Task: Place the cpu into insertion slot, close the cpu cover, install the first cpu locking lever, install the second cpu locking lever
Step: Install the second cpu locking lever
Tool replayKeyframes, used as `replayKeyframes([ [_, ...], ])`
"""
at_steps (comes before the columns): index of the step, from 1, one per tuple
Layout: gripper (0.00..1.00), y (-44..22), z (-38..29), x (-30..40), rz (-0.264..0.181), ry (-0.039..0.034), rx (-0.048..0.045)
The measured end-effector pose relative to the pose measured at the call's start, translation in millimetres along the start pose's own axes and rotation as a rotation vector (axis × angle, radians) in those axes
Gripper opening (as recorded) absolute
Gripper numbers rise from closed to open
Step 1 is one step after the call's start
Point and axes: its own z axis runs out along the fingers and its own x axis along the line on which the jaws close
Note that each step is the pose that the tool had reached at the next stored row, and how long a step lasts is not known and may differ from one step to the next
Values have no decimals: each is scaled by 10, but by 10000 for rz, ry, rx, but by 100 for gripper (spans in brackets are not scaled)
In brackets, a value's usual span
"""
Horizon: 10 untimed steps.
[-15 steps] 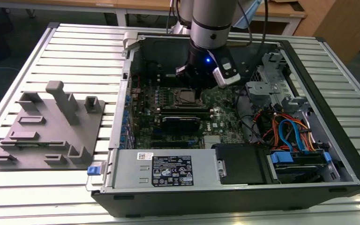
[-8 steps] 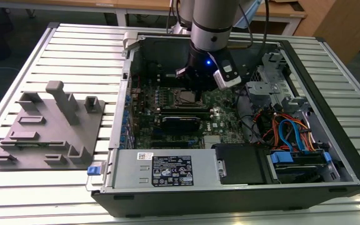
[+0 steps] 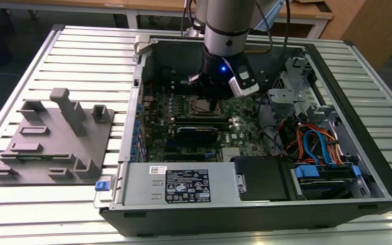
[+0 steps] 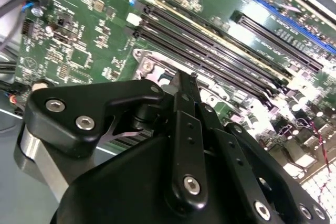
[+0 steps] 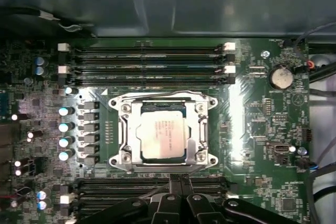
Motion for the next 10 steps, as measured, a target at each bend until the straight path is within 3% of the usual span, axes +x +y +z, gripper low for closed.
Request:
replayKeyframes([
  [6, 10, -39, 0, 55, -1, 1, -6],
  [10, 10, -94, -1, 59, 2, 7, -116],
])
